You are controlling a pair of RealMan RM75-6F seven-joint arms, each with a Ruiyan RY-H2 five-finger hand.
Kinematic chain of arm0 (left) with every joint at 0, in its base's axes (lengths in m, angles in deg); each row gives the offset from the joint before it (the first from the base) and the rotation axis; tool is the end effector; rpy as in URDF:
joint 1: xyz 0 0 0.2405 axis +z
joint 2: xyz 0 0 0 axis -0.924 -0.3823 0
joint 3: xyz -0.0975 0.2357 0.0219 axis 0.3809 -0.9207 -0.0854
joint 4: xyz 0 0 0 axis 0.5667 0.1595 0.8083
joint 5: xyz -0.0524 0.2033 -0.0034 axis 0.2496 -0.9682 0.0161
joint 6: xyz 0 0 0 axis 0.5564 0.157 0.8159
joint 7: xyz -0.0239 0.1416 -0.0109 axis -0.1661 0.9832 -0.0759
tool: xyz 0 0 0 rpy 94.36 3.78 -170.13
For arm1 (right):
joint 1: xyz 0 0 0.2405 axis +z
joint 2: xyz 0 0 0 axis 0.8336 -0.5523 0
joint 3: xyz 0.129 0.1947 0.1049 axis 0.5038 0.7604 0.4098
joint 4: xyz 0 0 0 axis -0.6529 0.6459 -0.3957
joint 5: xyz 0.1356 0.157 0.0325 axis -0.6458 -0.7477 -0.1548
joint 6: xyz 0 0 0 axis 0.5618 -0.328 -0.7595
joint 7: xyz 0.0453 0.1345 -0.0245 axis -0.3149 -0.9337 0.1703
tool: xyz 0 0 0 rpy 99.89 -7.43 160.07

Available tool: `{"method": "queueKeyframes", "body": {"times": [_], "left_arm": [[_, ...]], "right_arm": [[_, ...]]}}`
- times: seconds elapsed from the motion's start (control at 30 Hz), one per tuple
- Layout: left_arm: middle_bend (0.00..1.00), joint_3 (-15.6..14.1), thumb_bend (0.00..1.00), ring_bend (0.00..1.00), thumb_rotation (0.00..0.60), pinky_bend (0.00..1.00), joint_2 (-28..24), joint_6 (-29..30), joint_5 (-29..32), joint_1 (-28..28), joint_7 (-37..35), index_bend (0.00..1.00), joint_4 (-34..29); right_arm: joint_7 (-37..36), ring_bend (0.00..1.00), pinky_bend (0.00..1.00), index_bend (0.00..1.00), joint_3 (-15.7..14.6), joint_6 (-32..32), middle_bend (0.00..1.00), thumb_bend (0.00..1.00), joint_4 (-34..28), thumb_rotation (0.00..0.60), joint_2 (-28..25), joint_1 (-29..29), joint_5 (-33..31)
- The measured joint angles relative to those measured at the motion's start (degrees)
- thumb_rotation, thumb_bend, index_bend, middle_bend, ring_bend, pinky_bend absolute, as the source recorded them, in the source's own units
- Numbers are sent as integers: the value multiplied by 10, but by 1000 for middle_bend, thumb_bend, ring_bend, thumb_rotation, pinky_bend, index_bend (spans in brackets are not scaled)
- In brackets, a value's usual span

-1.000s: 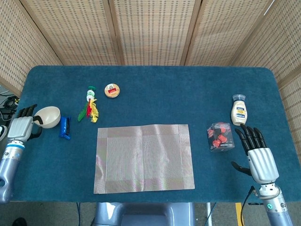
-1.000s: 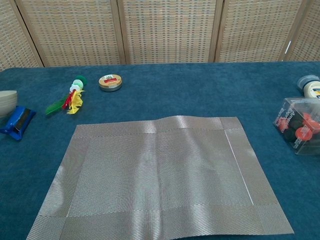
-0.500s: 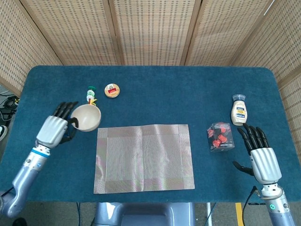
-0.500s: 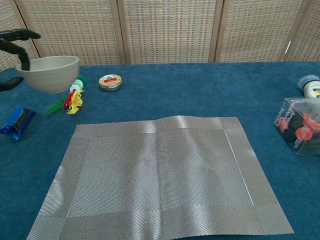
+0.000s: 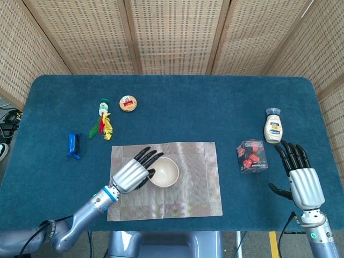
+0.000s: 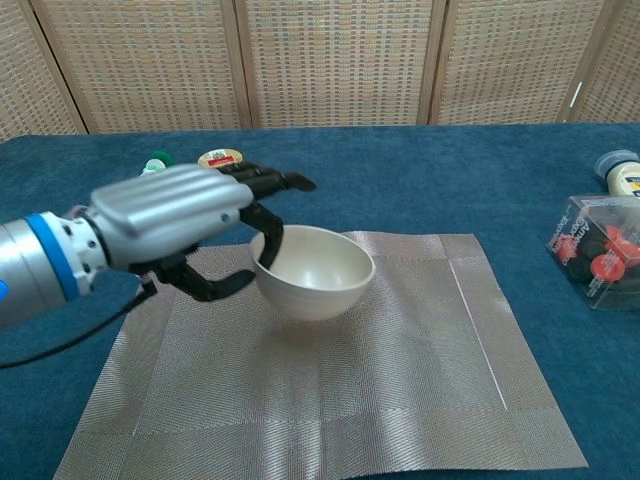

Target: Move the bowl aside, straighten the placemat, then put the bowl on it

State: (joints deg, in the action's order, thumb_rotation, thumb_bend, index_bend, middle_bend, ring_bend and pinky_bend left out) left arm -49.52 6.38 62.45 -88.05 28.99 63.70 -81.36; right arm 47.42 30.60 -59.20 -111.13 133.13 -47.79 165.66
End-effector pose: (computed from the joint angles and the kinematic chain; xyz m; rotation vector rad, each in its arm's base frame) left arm -0.1047 0.2665 -0.0447 -2.1970 -0.6088 -1.0757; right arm -0.2667 -0.2042 0.1461 1.4315 -0.8179 1.1334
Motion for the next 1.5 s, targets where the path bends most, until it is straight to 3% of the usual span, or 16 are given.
{"method": "queueKeyframes", "body": {"times": [0.13, 0.4, 0.5, 0.57, 0.63, 0.67, 0.77, 1.17, 1.5], "left_arm": [[0, 4, 603, 0, 600, 0, 44, -23, 30, -16, 29, 707, 27], [0, 7, 599, 0, 600, 0, 70, -36, 52, -28, 52, 679, 54], [0, 4, 519, 0, 600, 0, 70, -35, 56, -28, 59, 400, 59], [0, 2, 330, 0, 600, 0, 67, -36, 58, -27, 60, 109, 58], [0, 0, 177, 0, 600, 0, 58, -36, 59, -27, 59, 7, 52], [0, -1, 100, 0, 600, 0, 53, -36, 59, -27, 58, 0, 49], [0, -3, 0, 0, 600, 0, 33, -30, 58, -23, 52, 0, 33], [0, 2, 0, 0, 600, 0, -61, 79, 35, 21, 27, 0, -24], [0, 12, 0, 0, 600, 0, -134, 247, 34, 120, -10, 0, -52]], "right_arm": [[-2, 0, 0, 40, 1, 1, 0, 0, 1, 600, -1, 0, -2], [-7, 0, 0, 41, 4, 4, 0, 0, 3, 600, -1, 1, -8], [-7, 0, 0, 41, 4, 5, 0, 0, 4, 600, -2, 1, -9], [-7, 0, 0, 41, 5, 5, 0, 0, 4, 600, -2, 1, -9], [-8, 0, 0, 41, 5, 4, 0, 0, 3, 600, -2, 1, -9], [-8, 0, 0, 41, 5, 3, 0, 0, 3, 600, -2, 1, -9], [-7, 0, 0, 42, 4, 2, 0, 0, 2, 600, -2, 1, -6], [4, 0, 0, 47, 1, -8, 0, 0, -7, 600, -2, -4, 5], [77, 0, 0, 0, 10, -7, 0, 0, -10, 600, -3, -10, -27]]}}
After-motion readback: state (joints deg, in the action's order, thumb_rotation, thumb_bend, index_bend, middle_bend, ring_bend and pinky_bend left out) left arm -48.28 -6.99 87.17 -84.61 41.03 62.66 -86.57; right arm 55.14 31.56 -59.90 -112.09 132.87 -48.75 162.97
